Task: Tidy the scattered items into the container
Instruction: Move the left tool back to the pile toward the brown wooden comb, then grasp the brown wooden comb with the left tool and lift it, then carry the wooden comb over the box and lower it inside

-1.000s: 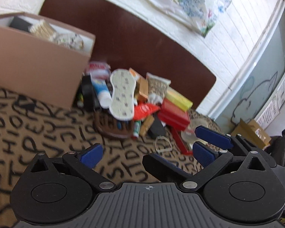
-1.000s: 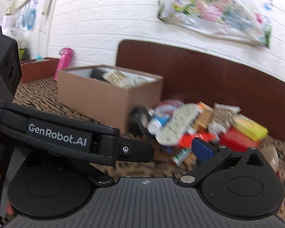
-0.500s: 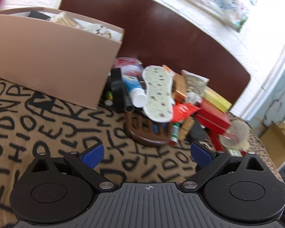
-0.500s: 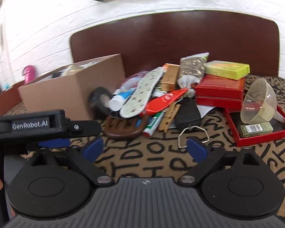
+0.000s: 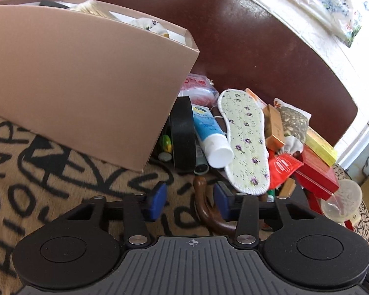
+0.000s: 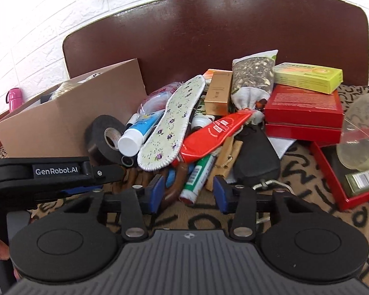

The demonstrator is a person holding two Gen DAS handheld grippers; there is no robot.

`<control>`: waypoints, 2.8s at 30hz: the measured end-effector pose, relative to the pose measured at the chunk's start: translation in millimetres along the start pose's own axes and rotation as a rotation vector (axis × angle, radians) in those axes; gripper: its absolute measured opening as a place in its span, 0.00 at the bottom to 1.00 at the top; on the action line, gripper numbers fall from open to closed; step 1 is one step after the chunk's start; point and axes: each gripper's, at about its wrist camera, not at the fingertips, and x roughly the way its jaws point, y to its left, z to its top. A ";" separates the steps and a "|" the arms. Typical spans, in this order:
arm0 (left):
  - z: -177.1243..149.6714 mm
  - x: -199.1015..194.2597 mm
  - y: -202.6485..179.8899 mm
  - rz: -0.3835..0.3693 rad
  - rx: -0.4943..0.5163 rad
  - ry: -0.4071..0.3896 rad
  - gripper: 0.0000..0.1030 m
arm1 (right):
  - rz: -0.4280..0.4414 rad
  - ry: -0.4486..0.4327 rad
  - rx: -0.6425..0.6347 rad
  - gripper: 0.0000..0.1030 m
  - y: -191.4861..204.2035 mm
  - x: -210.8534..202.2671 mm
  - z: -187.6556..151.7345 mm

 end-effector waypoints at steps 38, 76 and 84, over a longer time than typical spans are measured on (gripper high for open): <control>-70.0 -92.4 -8.8 0.008 0.098 0.078 0.28 | 0.139 0.142 0.047 0.20 18.0 -78.7 -47.6; -67.3 -119.9 0.4 -0.014 0.038 -0.016 0.23 | 0.051 0.072 0.046 0.15 50.6 -84.3 -37.6; -20.0 -143.2 8.6 -0.019 0.024 -0.147 0.23 | 0.120 -0.028 -0.039 0.15 82.9 -82.4 7.3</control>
